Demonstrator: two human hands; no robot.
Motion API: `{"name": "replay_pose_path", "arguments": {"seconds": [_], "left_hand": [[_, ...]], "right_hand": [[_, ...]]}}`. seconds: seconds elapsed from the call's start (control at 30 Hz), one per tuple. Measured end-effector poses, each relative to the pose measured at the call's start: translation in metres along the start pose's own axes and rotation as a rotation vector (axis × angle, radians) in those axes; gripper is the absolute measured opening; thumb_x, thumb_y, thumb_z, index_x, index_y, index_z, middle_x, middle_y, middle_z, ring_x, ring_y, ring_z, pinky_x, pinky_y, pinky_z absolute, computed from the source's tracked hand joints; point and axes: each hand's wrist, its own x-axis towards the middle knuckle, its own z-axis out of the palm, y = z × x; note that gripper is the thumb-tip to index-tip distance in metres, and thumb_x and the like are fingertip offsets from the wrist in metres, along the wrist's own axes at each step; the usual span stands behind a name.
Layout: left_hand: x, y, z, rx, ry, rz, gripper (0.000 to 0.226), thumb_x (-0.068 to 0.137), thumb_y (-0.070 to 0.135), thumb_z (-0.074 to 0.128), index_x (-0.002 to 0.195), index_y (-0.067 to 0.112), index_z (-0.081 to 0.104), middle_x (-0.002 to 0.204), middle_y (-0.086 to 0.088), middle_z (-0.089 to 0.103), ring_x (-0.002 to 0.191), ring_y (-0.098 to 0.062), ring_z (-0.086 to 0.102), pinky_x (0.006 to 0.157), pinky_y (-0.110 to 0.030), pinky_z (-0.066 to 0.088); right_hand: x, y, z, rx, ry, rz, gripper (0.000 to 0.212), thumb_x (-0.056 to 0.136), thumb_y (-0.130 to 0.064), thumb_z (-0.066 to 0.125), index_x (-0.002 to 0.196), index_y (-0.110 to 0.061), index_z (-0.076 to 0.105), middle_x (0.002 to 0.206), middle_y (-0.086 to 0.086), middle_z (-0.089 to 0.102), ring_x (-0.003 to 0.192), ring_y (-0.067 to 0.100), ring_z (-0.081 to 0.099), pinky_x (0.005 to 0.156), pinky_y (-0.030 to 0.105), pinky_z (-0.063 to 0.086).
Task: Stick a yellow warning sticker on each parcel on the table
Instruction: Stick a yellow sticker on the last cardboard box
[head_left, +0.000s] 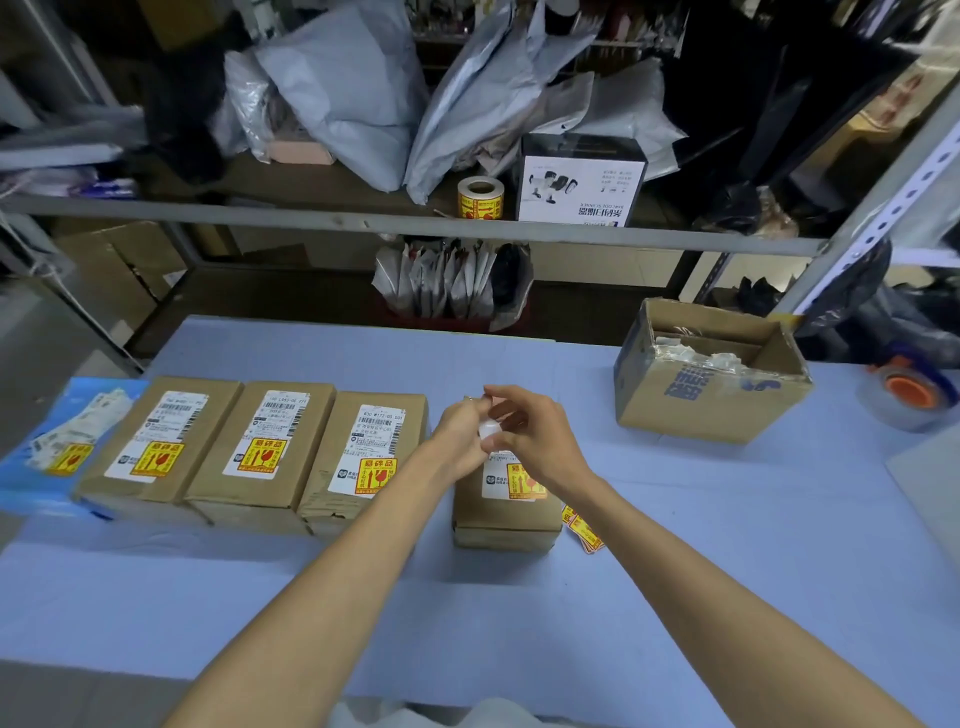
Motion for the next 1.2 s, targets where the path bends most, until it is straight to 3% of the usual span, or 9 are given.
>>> {"name": "replay_pose_path", "arguments": {"seconds": [0.07, 0.17, 0.27, 0.37, 0.5, 0.8, 0.97, 1.1, 1.2], "left_hand": [[-0.002, 0.005, -0.001, -0.112, -0.023, -0.058, 0.037, 0.098, 0.010, 0.026, 0.087, -0.002, 0.059, 0.086, -0.015, 0.066, 0.076, -0.022, 0.065, 0.055, -0.027, 0.053], [-0.004, 0.007, -0.005, -0.231, -0.044, -0.103, 0.031, 0.095, 0.011, 0.026, 0.093, -0.006, 0.053, 0.095, -0.021, 0.059, 0.085, -0.026, 0.060, 0.073, -0.033, 0.052], [-0.004, 0.008, -0.006, -0.200, -0.033, -0.079, 0.034, 0.096, 0.012, 0.029, 0.105, -0.009, 0.054, 0.106, -0.024, 0.059, 0.095, -0.028, 0.059, 0.081, -0.036, 0.051], [0.000, 0.007, -0.006, 0.035, 0.047, 0.015, 0.028, 0.098, 0.009, 0.038, 0.118, -0.002, 0.054, 0.114, -0.020, 0.054, 0.097, -0.025, 0.056, 0.077, -0.031, 0.050], [0.001, 0.002, -0.013, 0.621, 0.158, 0.290, 0.019, 0.093, 0.008, 0.057, 0.111, 0.012, 0.060, 0.112, -0.010, 0.060, 0.106, -0.025, 0.062, 0.089, -0.033, 0.055], [-0.003, 0.004, -0.010, 0.780, 0.339, 0.474, 0.013, 0.080, 0.026, 0.076, 0.085, 0.015, 0.071, 0.085, 0.001, 0.072, 0.082, -0.015, 0.068, 0.075, -0.029, 0.058], [-0.005, 0.008, -0.011, 0.799, 0.321, 0.410, 0.016, 0.076, 0.016, 0.078, 0.088, 0.006, 0.074, 0.083, -0.007, 0.073, 0.076, -0.020, 0.070, 0.072, -0.027, 0.060], [-0.008, 0.008, -0.015, 0.673, 0.131, 0.359, 0.016, 0.079, 0.013, 0.075, 0.093, 0.004, 0.075, 0.088, -0.012, 0.074, 0.084, -0.024, 0.071, 0.078, -0.029, 0.059], [-0.008, 0.006, -0.015, 0.796, 0.088, 0.403, 0.019, 0.072, 0.016, 0.082, 0.089, 0.016, 0.075, 0.088, -0.003, 0.076, 0.086, -0.016, 0.072, 0.084, -0.032, 0.057]], "right_hand": [[0.002, -0.002, 0.000, 0.015, 0.024, 0.004, 0.047, 0.073, 0.005, 0.074, 0.117, -0.011, 0.066, 0.090, 0.007, 0.071, 0.082, 0.012, 0.067, 0.076, 0.020, 0.056], [0.005, -0.002, -0.001, 0.041, 0.047, 0.018, 0.023, 0.081, 0.005, 0.067, 0.101, -0.005, 0.072, 0.086, 0.003, 0.073, 0.073, 0.000, 0.067, 0.068, 0.011, 0.053], [0.007, -0.003, -0.003, 0.070, 0.087, 0.040, 0.019, 0.081, 0.003, 0.067, 0.088, -0.011, 0.077, 0.077, -0.010, 0.072, 0.072, -0.002, 0.067, 0.066, 0.010, 0.052], [0.010, 0.001, -0.007, 0.148, 0.225, 0.121, 0.017, 0.081, 0.001, 0.066, 0.081, -0.013, 0.075, 0.070, -0.001, 0.072, 0.063, 0.009, 0.069, 0.061, 0.021, 0.056], [0.013, 0.008, -0.011, 0.182, 0.283, 0.223, 0.005, 0.083, -0.002, 0.068, 0.086, -0.003, 0.073, 0.077, 0.012, 0.070, 0.062, 0.020, 0.071, 0.062, 0.028, 0.061], [0.009, 0.007, -0.002, 0.324, 0.120, 0.181, 0.015, 0.083, -0.004, 0.066, 0.094, -0.006, 0.077, 0.081, 0.008, 0.076, 0.076, 0.018, 0.073, 0.074, 0.026, 0.059], [0.007, 0.010, -0.001, 0.408, 0.213, 0.193, 0.024, 0.082, 0.003, 0.069, 0.105, -0.004, 0.067, 0.079, 0.015, 0.073, 0.072, 0.024, 0.073, 0.070, 0.030, 0.061], [0.011, 0.014, -0.009, 0.320, 0.224, 0.198, 0.012, 0.080, 0.005, 0.070, 0.091, 0.002, 0.071, 0.076, 0.015, 0.071, 0.070, 0.026, 0.072, 0.065, 0.029, 0.061], [0.011, 0.018, -0.013, 0.323, 0.195, 0.202, 0.005, 0.081, -0.003, 0.074, 0.084, -0.001, 0.072, 0.075, 0.015, 0.072, 0.069, 0.025, 0.073, 0.067, 0.031, 0.061]]}}
